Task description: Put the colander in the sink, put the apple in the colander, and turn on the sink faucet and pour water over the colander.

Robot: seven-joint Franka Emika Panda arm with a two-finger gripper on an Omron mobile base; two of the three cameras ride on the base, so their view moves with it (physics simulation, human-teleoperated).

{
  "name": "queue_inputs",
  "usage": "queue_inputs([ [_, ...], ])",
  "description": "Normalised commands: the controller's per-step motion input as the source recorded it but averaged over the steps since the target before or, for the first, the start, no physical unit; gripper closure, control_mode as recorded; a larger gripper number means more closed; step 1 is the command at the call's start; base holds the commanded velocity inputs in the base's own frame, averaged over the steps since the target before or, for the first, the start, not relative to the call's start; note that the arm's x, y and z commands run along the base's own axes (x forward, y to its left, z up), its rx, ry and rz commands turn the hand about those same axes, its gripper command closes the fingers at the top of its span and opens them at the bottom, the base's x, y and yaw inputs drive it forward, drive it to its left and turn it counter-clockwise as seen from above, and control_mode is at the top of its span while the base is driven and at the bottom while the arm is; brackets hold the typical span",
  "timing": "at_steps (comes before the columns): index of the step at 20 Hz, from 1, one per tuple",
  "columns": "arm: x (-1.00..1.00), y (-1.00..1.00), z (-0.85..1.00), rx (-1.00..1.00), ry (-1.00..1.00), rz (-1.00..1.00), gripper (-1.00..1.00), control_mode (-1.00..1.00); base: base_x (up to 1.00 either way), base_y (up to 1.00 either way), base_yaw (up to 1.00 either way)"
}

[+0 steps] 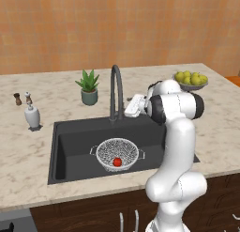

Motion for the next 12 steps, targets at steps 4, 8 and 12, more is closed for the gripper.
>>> queue_inputs([
  [4, 0.41, 0.00, -0.09, 0.06, 0.08, -0.02, -1.00, -1.00, 0.00, 0.00, 0.00],
  [8, 0.26, 0.00, -0.29, 0.04, 0.06, -0.02, -1.00, -1.00, 0.00, 0.00, 0.00],
  [12, 0.31, 0.00, -0.35, 0.00, 0.00, -0.03, -1.00, -1.00, 0.00, 0.00, 0.00],
])
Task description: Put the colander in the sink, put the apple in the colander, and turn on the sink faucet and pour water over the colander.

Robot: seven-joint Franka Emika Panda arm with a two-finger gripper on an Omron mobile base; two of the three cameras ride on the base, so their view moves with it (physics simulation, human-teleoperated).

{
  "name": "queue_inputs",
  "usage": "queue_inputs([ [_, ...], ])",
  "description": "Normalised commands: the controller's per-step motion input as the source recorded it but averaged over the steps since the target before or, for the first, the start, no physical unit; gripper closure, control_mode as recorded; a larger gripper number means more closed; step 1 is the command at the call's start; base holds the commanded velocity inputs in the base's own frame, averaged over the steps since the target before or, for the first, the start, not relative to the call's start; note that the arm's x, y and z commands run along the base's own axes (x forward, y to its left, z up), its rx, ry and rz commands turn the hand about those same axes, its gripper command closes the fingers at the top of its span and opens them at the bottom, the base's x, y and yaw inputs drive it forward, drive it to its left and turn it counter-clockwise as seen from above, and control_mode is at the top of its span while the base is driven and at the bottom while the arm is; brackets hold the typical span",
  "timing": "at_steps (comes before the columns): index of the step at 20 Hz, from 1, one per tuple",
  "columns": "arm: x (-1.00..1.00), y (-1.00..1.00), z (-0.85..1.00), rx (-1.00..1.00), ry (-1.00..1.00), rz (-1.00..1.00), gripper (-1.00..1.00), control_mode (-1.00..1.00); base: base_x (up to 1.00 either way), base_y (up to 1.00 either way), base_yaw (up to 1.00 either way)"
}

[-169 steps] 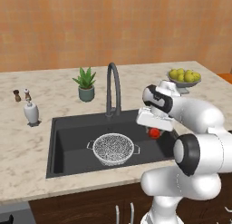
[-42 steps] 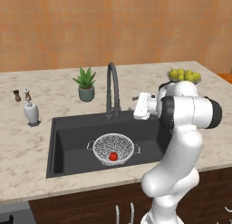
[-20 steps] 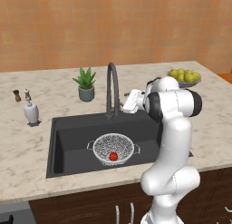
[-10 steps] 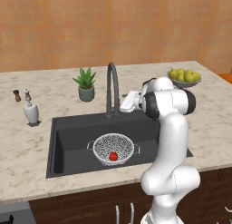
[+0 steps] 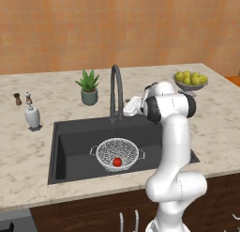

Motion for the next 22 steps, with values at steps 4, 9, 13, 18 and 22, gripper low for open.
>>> queue_inputs([
  [4, 0.31, 0.00, -0.29, 0.00, 0.00, -0.02, -1.00, -1.00, 0.00, 0.00, 0.00],
  [9, 0.45, 0.05, -0.04, 0.00, 0.00, -0.03, -1.00, -1.00, 0.00, 0.00, 0.00],
  [13, 0.40, 0.08, 0.00, 0.00, 0.00, -0.05, -1.00, -1.00, 0.00, 0.00, 0.00],
  [18, 0.23, 0.05, 0.04, 0.00, 0.00, -0.05, -1.00, -1.00, 0.00, 0.00, 0.00],
  [22, 0.10, 0.03, 0.18, 0.00, 0.00, -0.03, -1.00, -1.00, 0.00, 0.00, 0.00],
])
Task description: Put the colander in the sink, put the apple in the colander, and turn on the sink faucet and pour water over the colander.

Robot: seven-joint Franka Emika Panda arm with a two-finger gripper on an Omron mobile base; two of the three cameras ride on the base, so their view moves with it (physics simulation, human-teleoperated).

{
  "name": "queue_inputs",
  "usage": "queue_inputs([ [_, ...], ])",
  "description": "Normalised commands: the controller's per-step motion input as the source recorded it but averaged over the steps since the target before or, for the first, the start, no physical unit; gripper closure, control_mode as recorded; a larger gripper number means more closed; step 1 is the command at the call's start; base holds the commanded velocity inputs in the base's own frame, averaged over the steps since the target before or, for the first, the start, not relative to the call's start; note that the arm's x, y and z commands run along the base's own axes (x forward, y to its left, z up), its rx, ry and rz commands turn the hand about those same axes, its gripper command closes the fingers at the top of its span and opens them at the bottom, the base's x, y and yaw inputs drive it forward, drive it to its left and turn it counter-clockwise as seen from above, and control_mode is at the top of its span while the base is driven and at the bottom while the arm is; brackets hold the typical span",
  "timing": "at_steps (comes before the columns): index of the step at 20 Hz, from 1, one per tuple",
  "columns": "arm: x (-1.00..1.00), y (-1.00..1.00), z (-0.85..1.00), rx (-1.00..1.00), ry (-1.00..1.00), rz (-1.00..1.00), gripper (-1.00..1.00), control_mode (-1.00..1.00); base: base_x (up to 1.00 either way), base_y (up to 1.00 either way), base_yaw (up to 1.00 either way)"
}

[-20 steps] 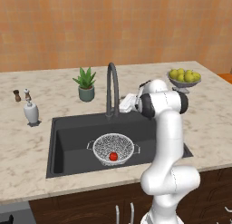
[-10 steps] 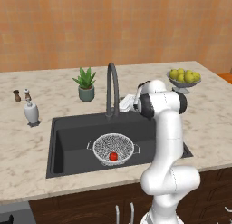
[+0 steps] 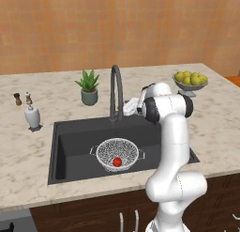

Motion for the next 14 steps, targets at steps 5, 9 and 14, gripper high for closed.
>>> queue_inputs([
  [5, 0.06, 0.00, 0.24, 0.00, 0.00, -0.02, -1.00, -1.00, 0.00, 0.00, 0.00],
  [9, 0.07, 0.01, 0.19, 0.00, 0.00, 0.00, -1.00, -1.00, 0.00, 0.00, 0.00],
  [14, 0.19, 0.05, -0.11, 0.00, 0.00, -0.04, 1.00, -1.00, 0.00, 0.00, 0.00],
])
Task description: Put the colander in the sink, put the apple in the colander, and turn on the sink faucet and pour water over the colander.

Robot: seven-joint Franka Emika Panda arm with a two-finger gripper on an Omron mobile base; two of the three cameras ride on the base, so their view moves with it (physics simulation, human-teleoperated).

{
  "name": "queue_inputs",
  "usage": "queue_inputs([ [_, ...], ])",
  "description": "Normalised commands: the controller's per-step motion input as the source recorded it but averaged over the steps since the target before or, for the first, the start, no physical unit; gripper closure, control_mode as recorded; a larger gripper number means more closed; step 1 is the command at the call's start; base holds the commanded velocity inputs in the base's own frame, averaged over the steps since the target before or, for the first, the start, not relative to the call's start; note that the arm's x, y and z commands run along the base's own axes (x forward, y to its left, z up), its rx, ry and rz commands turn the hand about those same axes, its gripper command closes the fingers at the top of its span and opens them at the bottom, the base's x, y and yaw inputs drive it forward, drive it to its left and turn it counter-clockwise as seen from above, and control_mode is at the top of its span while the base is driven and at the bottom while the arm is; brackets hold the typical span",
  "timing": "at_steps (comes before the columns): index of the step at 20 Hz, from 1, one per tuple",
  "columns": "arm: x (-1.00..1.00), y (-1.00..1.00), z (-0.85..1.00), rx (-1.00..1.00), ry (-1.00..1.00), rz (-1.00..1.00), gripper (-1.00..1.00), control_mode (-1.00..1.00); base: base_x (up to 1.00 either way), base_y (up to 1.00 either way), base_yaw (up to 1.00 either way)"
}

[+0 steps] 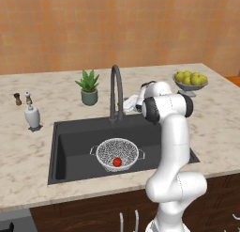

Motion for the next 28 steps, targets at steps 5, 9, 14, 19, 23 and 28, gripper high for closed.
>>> queue_inputs([
  [5, 0.10, -0.07, -0.23, 0.00, 0.00, -0.05, 1.00, -1.00, 0.00, 0.00, 0.00],
  [9, 0.00, -0.40, -0.28, 0.00, 0.00, -0.05, 1.00, -1.00, 0.00, 0.00, 0.00],
  [14, 0.00, -0.63, -0.29, -0.01, 0.00, -0.01, 1.00, -1.00, 0.00, 0.00, 0.00],
  [19, 0.05, -0.77, -0.26, -0.02, 0.00, 0.00, 1.00, -1.00, 0.00, 0.00, 0.00],
  [23, 0.03, -0.91, -0.26, 0.00, 0.00, 0.00, 1.00, -1.00, 0.00, 0.00, 0.00],
  [28, 0.01, -0.93, -0.33, 0.00, 0.00, 0.00, 1.00, -1.00, 0.00, 0.00, 0.00],
])
